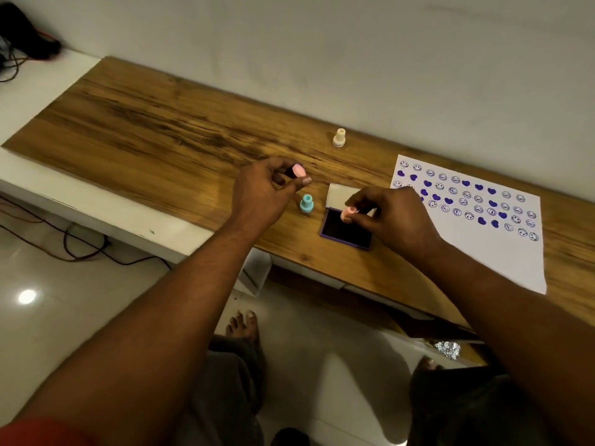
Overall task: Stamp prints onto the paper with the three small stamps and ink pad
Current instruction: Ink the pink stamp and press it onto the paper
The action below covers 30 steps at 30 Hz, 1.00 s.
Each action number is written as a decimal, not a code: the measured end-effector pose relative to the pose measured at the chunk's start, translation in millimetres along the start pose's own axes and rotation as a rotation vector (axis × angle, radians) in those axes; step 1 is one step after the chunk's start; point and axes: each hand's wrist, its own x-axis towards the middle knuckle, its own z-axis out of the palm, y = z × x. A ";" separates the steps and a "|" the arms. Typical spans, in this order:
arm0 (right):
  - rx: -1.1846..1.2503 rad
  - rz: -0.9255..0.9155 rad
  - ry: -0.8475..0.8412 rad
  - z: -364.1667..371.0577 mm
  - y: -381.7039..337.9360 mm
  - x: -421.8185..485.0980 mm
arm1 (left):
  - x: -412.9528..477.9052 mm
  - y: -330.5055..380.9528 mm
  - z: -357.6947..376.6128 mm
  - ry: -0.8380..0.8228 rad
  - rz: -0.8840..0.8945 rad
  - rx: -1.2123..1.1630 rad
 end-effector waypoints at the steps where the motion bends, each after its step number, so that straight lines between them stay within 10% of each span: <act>1: -0.008 0.001 -0.008 2.5 2.3 -1.2 | 1.1 -1.8 -0.7 0.005 -0.017 0.003; 30: -0.168 -0.149 0.111 25.6 22.8 -12.7 | -5.1 -44.6 2.7 -0.121 0.042 0.442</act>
